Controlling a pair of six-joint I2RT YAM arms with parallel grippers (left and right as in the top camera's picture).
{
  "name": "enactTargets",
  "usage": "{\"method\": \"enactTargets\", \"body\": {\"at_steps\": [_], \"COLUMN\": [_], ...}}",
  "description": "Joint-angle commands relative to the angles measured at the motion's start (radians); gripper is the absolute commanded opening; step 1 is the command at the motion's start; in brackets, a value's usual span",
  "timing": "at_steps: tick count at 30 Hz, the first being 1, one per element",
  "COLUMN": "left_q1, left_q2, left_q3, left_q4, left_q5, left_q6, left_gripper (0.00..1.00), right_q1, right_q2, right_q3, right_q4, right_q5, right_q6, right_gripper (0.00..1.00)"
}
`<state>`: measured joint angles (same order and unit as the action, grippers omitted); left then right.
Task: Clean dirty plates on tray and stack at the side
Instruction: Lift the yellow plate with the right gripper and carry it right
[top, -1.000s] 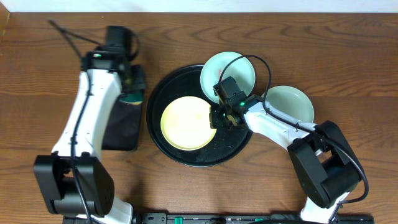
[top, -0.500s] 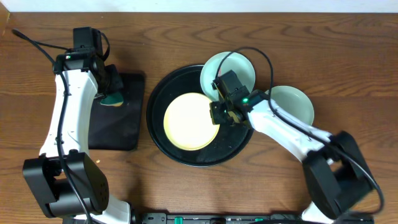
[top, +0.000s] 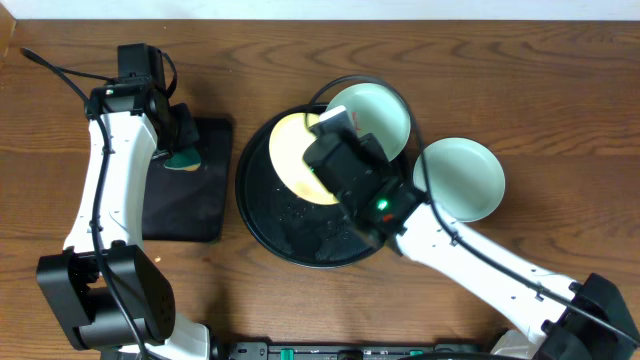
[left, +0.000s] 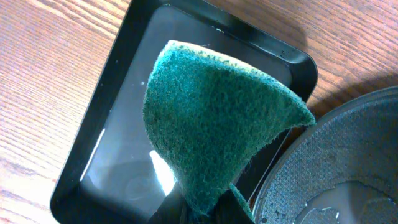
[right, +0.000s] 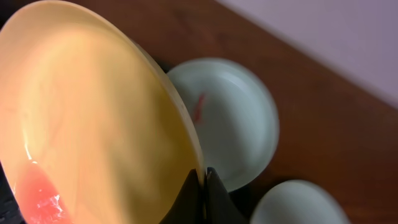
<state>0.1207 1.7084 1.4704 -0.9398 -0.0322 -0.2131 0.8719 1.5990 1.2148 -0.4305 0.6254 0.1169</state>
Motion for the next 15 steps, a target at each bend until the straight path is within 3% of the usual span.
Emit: {"method": "enactTargets", "body": {"at_steps": [1,15], "left_q1": [0.002,0.002], "left_q2": [0.003,0.003], "left_q3": [0.005,0.005], "left_q4": [-0.009,-0.021], "left_q5": [-0.001,-0.001], "left_q6": [-0.009,-0.009], "left_gripper": [0.07,0.07], "right_q1": [0.070,0.176], "right_q2": [-0.018,-0.021], "right_q3": [0.018,0.018], "right_q4": [0.043,0.315], "right_q5": [0.254,0.537], "right_q6": [-0.134,-0.366], "right_gripper": [0.01,0.01]}}
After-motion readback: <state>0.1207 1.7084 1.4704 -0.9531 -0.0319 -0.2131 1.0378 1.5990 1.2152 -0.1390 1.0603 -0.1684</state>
